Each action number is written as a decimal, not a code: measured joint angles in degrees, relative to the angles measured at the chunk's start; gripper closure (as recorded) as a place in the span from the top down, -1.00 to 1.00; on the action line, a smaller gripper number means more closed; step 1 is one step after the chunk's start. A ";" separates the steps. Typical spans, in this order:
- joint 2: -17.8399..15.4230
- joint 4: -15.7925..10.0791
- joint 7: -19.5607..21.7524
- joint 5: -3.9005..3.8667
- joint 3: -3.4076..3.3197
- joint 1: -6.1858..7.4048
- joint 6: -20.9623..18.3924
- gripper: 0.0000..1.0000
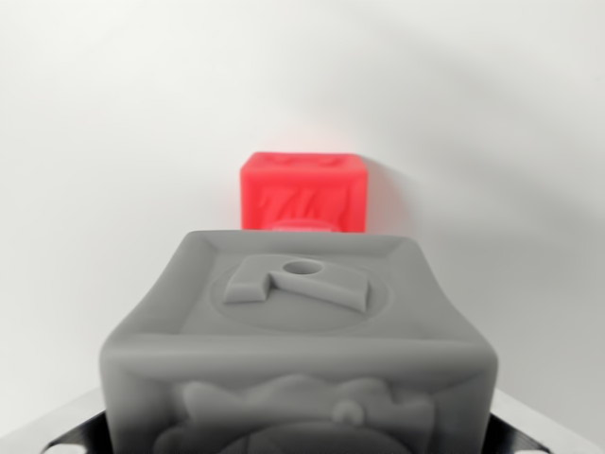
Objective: Destack cube
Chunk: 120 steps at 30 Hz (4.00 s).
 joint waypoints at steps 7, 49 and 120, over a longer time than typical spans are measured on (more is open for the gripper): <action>-2.93 0.45 0.06 -0.10 0.00 0.00 -3.30 -1.00; 3.90 6.73 10.83 -0.18 1.50 3.52 -3.16 -1.00; 23.90 22.91 30.34 -0.18 1.56 11.97 0.79 -1.00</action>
